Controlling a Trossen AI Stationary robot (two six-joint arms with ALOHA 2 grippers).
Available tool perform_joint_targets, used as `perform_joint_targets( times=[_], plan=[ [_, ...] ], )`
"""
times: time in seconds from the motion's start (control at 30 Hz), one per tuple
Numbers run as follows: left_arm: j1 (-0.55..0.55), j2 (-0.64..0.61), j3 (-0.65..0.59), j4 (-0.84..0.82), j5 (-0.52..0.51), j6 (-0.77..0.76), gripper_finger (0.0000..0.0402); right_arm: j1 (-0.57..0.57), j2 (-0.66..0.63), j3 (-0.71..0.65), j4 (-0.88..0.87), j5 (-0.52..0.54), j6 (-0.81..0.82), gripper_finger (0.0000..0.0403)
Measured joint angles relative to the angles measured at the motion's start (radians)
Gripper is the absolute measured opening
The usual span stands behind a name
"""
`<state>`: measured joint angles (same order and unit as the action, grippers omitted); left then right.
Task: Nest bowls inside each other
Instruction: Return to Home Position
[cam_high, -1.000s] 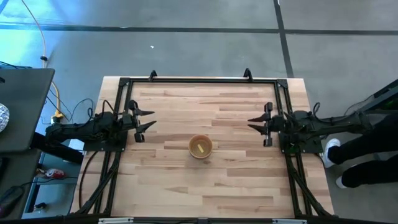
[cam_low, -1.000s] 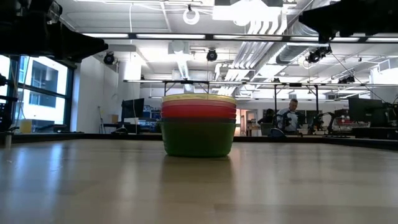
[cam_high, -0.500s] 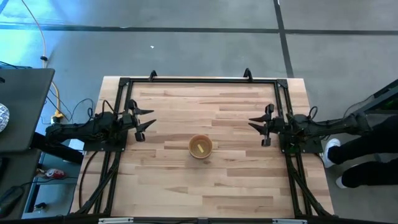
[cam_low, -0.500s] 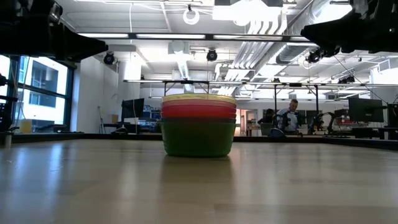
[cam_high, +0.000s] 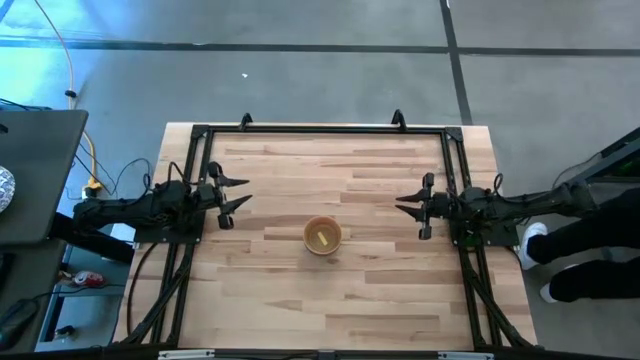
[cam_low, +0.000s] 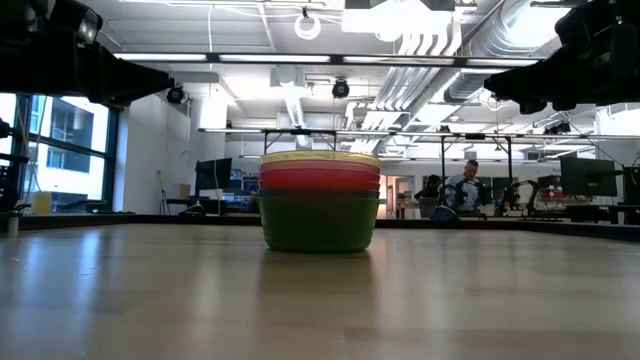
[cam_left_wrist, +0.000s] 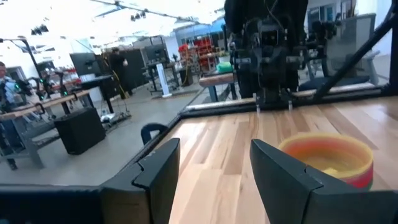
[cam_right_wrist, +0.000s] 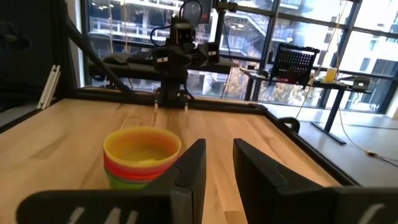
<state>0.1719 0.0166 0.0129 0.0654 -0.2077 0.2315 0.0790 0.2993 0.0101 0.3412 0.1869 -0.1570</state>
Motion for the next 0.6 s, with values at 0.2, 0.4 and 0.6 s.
perform_joint_targets(
  times=[0.2, 0.4, 0.6],
  plan=[
    [0.000, 0.005, -0.001, 0.002, -0.001, -0.003, 0.0184, 0.000, 0.000, 0.000, 0.009, 0.000, -0.001, 0.0073],
    [0.000, 0.005, -0.001, 0.013, 0.019, -0.003, 0.0184, 0.000, 0.001, -0.001, 0.000, 0.000, 0.002, 0.0073],
    [0.000, 0.005, -0.001, -0.011, -0.018, -0.090, 0.0184, 0.000, 0.001, -0.001, -0.048, -0.046, 0.002, 0.0073]
  ],
)
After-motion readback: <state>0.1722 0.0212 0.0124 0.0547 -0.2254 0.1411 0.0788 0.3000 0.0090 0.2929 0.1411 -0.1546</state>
